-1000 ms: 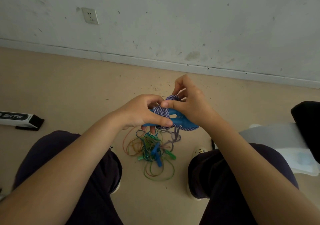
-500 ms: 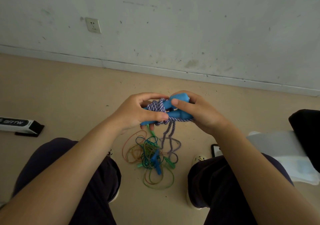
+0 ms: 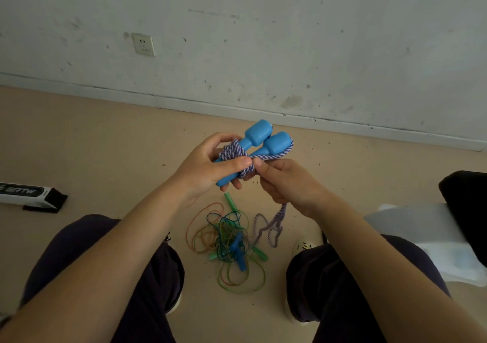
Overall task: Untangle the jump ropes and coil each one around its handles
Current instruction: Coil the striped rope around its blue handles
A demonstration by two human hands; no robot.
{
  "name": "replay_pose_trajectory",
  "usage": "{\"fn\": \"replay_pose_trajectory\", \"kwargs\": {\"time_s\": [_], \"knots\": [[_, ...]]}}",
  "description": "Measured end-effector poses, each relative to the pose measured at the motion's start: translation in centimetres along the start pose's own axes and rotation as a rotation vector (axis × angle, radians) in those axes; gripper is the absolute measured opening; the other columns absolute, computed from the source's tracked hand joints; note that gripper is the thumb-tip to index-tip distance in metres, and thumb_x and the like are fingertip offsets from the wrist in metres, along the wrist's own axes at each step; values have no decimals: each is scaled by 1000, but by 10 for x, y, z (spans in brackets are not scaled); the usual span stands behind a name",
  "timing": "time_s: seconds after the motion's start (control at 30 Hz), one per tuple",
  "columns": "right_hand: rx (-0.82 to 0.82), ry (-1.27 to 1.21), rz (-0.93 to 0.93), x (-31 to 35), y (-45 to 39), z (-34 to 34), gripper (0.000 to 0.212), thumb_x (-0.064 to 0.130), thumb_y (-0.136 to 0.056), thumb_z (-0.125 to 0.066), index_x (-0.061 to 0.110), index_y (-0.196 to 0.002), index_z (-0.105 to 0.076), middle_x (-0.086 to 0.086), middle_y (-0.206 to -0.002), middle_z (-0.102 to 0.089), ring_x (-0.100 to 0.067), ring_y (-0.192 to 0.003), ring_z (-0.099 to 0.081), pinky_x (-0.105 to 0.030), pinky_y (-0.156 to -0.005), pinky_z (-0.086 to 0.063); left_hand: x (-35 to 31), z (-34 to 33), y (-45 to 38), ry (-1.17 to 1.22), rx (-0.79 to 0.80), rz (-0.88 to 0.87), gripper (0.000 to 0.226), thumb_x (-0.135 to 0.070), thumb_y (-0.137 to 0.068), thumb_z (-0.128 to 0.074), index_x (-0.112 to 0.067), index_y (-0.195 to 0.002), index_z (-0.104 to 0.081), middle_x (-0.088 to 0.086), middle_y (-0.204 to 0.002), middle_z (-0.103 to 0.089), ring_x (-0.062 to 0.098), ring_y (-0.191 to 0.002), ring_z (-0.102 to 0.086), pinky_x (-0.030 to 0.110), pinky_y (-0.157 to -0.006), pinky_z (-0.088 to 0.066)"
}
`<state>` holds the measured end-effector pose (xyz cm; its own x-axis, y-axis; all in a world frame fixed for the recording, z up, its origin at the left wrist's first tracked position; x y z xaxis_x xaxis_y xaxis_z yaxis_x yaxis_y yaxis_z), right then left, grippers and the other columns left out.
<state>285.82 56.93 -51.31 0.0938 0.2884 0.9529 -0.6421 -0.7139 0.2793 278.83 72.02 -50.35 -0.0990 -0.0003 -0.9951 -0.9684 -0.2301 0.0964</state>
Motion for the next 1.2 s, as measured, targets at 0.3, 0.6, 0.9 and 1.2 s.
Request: {"fn": "replay_pose_trajectory", "kwargs": {"time_s": [0.3,0.6,0.9,1.2], "knots": [[-143,174,-5,1,1,2,54,57,-94,-49,14,-62,-54,1,-44,-35,-10,-38,-29,-21,-41,-25,1,-1,-2,-49,22,-36,47,-21,-77,-80,-18,-120,-60,0,-84,-71,19,-62,-68,26,-48,-47],[-66,177,67,5,-2,-3,32,31,-99,-54,14,-73,-57,7,-47,-38,-9,-42,-31,-22,-43,-28,2,12,-10,-91,-147,-73,30,-19,-84,-78,-25,-109,-63,6,-80,-72,20,-55,-65,25,-43,-44],[-143,463,417,21,14,11,28,24,-87,-71,0,-74,-65,7,-58,-47,-4,-52,-42,-15,-51,-31,19,3,0,-399,305,175,44,-19,-82,-80,-21,-123,-63,-1,-81,-75,22,-63,-71,24,-47,-47],[-312,676,538,18,1,21,39,38,-70,-83,6,-82,-64,-5,-73,-56,-17,-66,-50,-34,-59,-40,17,-14,5,-338,415,180,45,-22,-75,-85,-28,-116,-67,0,-87,-76,21,-63,-69,22,-45,-43]]}}
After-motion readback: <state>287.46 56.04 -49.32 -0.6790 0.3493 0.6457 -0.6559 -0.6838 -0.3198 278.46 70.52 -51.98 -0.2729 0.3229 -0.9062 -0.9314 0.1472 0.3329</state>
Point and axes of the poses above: each hand's wrist, its own y-axis away from the middle knuckle, its own z-axis out of the back of the hand, x = y × z, the point moved 4 cm from there along -y, towards the middle knuckle
